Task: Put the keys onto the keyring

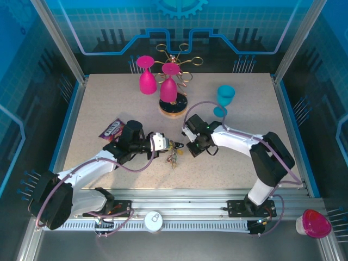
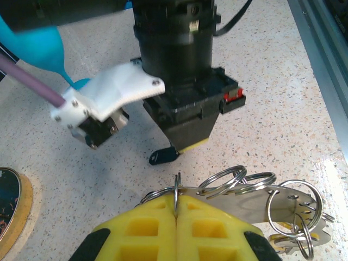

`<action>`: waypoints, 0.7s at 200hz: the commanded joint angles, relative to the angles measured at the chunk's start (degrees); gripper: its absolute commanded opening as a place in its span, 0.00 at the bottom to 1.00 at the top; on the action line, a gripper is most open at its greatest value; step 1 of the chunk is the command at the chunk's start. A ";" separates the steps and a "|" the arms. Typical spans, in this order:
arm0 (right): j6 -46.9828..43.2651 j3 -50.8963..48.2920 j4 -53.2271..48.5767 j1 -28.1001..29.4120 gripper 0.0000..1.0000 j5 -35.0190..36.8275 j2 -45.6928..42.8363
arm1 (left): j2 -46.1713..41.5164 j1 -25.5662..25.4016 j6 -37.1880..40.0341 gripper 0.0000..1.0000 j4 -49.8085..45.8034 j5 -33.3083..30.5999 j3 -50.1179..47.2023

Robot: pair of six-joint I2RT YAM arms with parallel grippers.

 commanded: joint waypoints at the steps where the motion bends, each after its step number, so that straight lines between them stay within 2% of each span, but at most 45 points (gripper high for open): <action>1: -1.68 -2.29 1.35 1.49 0.00 3.51 -5.00 | 0.20 -0.40 1.14 0.00 -0.38 -0.05 -0.04; 35: -5.36 -5.61 6.07 3.61 0.00 5.20 -10.45 | 0.12 -0.40 1.14 0.00 -0.28 0.00 0.00; 50: -7.30 -7.25 7.98 4.12 0.00 3.79 -11.96 | 0.18 -0.36 1.12 0.00 -0.28 0.02 -0.02; 80: -1.68 -2.45 -1.12 2.68 0.00 1.47 -5.45 | 0.10 -0.37 1.14 0.00 -0.25 -0.05 -0.06; 109: 3.28 -3.47 0.72 3.03 0.00 0.25 -2.31 | 0.03 -0.33 1.14 0.00 -0.30 -0.03 -0.05; 140: 4.75 -2.68 0.45 2.89 0.00 0.03 1.77 | -0.01 -0.37 1.14 0.00 -0.38 -0.15 -0.07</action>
